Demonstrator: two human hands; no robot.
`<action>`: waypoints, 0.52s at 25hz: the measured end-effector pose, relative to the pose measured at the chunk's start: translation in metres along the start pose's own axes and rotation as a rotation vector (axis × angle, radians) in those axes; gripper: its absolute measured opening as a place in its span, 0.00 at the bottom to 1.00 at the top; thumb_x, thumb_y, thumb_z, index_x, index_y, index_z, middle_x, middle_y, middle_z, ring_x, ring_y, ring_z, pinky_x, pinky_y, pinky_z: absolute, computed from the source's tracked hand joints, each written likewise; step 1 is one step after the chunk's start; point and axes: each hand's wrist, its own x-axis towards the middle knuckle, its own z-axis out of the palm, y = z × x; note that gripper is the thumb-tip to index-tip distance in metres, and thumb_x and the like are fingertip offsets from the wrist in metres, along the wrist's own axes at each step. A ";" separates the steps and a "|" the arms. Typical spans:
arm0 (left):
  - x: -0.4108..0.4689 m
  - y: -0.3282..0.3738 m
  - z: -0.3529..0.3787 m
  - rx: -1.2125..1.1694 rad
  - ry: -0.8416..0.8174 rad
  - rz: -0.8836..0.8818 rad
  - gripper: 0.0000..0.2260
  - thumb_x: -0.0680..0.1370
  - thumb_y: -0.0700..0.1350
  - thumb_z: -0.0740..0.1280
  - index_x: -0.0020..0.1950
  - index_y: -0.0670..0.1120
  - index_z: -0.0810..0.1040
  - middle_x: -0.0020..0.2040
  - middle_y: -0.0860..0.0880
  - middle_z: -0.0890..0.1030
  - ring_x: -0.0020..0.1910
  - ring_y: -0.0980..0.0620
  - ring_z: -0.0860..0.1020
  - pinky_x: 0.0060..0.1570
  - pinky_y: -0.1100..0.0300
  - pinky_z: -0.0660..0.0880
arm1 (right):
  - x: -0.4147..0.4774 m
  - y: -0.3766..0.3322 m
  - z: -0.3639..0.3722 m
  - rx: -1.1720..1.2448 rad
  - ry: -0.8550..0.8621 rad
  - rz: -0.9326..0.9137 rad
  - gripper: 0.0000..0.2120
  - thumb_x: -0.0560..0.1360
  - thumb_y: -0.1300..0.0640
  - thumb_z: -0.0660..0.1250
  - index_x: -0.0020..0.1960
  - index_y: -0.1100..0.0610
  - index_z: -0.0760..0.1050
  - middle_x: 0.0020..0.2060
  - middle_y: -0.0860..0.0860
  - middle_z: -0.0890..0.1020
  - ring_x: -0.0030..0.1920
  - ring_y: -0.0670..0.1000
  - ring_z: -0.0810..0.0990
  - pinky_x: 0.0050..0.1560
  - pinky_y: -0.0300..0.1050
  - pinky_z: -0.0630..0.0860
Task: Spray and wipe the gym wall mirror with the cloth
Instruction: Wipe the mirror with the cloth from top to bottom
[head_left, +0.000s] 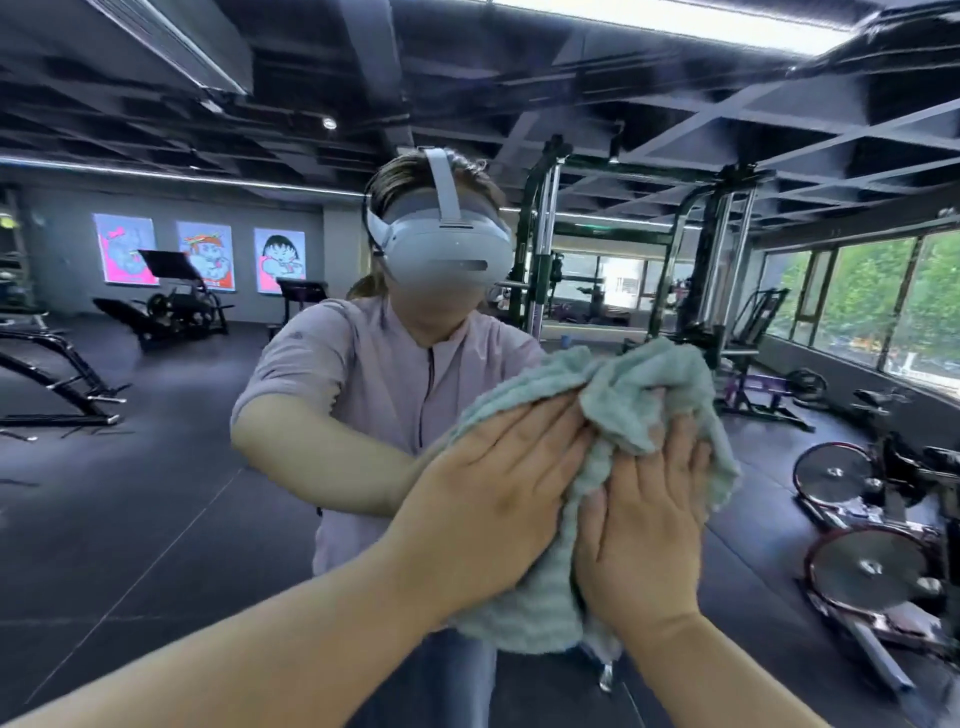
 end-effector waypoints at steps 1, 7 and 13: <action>-0.013 -0.017 -0.006 0.031 -0.014 -0.042 0.25 0.80 0.48 0.56 0.74 0.38 0.60 0.72 0.45 0.67 0.72 0.45 0.62 0.75 0.52 0.51 | 0.010 -0.015 0.001 0.018 0.001 -0.071 0.26 0.82 0.48 0.46 0.78 0.53 0.51 0.76 0.48 0.51 0.78 0.52 0.43 0.77 0.52 0.43; -0.098 -0.172 -0.057 0.225 -0.034 -0.362 0.27 0.81 0.53 0.52 0.75 0.36 0.59 0.71 0.34 0.68 0.72 0.39 0.61 0.75 0.50 0.50 | 0.100 -0.185 0.009 0.094 0.061 -0.258 0.26 0.77 0.54 0.56 0.75 0.53 0.65 0.77 0.48 0.58 0.77 0.54 0.55 0.76 0.52 0.46; -0.222 -0.211 -0.081 0.109 -0.048 -0.499 0.15 0.80 0.45 0.56 0.63 0.39 0.70 0.60 0.36 0.73 0.58 0.35 0.71 0.63 0.45 0.65 | 0.056 -0.301 0.041 0.145 -0.117 -0.466 0.27 0.75 0.47 0.59 0.73 0.52 0.68 0.76 0.47 0.61 0.77 0.50 0.55 0.76 0.50 0.50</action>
